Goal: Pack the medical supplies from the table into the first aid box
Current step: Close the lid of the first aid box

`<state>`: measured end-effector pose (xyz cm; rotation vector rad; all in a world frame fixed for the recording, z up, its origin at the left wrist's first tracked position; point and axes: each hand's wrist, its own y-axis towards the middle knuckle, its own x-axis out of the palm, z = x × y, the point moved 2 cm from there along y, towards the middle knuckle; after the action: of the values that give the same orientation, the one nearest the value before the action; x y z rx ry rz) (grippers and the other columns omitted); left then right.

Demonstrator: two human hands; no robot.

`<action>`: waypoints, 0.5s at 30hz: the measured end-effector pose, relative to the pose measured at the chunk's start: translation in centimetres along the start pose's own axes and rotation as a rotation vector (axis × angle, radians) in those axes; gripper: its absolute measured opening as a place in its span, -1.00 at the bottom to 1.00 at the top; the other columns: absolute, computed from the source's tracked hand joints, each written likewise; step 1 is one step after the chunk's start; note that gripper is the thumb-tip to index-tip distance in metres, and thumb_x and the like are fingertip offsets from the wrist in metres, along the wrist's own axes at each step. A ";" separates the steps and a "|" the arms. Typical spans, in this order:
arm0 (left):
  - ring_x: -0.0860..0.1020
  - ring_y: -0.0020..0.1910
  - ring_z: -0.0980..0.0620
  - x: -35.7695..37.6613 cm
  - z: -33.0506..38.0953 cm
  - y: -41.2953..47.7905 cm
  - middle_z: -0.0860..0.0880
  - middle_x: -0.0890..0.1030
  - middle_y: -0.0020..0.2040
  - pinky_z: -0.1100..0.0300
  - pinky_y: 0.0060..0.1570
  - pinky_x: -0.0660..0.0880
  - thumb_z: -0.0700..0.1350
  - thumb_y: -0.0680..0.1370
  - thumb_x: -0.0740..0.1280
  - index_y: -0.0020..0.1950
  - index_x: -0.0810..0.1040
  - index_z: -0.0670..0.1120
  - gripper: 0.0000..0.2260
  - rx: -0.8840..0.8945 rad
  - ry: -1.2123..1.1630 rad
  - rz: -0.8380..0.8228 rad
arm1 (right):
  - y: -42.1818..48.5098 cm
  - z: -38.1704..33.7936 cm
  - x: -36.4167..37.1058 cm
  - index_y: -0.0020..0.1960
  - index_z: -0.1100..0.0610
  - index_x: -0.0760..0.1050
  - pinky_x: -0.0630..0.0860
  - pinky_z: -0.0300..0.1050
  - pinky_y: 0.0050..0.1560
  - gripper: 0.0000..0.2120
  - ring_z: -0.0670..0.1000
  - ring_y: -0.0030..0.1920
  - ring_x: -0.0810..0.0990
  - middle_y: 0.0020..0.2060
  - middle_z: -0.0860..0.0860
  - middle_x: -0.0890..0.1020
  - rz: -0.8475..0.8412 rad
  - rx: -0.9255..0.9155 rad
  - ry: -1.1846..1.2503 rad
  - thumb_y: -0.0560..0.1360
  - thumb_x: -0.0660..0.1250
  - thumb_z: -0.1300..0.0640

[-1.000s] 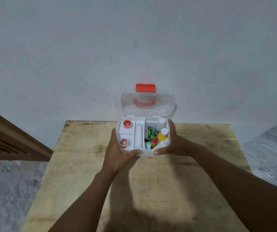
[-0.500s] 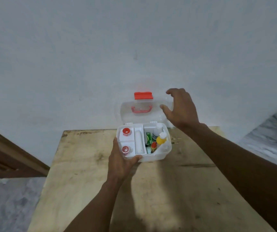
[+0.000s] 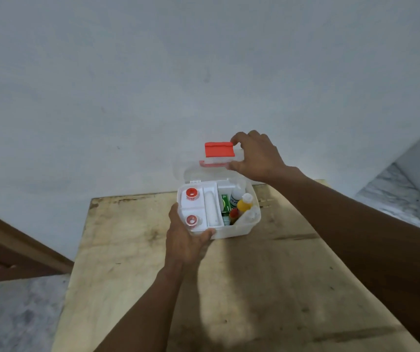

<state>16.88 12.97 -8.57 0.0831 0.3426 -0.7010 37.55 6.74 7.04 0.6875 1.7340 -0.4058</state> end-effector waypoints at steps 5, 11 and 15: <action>0.54 -0.08 0.39 -0.2 0.6 0.3 0.35 0.49 0.03 0.48 -0.23 0.48 -0.03 0.32 0.62 0.37 0.21 0.09 -0.22 -0.035 0.048 -0.020 | -0.2 0.7 0.1 0.10 -0.08 0.37 0.48 0.13 0.11 -0.50 0.05 0.06 0.48 0.02 -0.05 0.50 -0.056 -0.013 0.187 0.31 0.53 -0.18; 0.54 -0.03 0.16 -0.2 1.8 0.2 0.14 0.50 0.13 0.51 -0.31 0.40 -0.07 0.32 0.61 0.44 0.21 -0.01 -0.18 -0.102 0.097 -0.011 | -1.3 0.9 0.9 0.07 -0.09 0.41 0.43 0.10 0.13 -0.73 0.05 0.02 0.51 -0.03 -0.02 0.56 -0.105 -0.208 0.068 0.48 0.33 -0.20; 0.49 0.04 0.09 0.0 2.0 0.3 0.09 0.46 0.17 0.51 -0.31 0.40 -0.09 0.34 0.61 0.46 0.20 -0.07 -0.18 -0.126 0.117 -0.008 | -4.1 1.1 2.1 -0.04 0.04 0.46 0.50 0.08 -0.04 -0.80 0.11 -0.08 0.51 -0.12 0.03 0.56 -0.125 -0.373 0.069 0.54 0.28 -0.09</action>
<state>17.64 12.79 -6.69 0.0033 0.4982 -0.6829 35.43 3.48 4.43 0.3287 1.8583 -0.1359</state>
